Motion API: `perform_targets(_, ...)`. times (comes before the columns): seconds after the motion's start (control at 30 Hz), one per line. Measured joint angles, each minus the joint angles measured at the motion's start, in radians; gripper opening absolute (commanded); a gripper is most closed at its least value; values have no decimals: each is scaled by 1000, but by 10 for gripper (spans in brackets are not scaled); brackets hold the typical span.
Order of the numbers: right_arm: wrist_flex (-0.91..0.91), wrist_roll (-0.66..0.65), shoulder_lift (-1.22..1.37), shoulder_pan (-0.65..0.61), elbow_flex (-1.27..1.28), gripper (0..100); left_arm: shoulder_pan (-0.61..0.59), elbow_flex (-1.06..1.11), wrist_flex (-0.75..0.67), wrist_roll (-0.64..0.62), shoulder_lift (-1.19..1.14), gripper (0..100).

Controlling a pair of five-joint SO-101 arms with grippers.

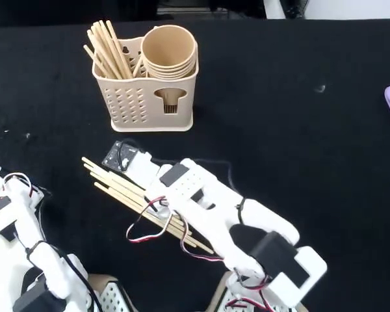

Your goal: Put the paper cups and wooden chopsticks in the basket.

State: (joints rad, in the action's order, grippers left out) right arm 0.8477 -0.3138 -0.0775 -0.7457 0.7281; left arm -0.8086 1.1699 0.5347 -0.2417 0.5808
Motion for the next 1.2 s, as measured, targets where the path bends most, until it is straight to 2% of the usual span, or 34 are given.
perform_targets(0.43,-34,0,-170,0,120,15,0,0,0,0,0,146)
perform_targets(0.63,-46,0,-69,-2,101,137,0,0,0,0,0,146)
perform_targets(0.87,-46,0,55,0,28,94,0,0,0,0,0,146)
perform_targets(1.0,-46,0,57,2,26,6,0,0,0,0,0,146)
perform_targets(1.2,-46,0,38,2,23,11,0,0,0,0,0,146)
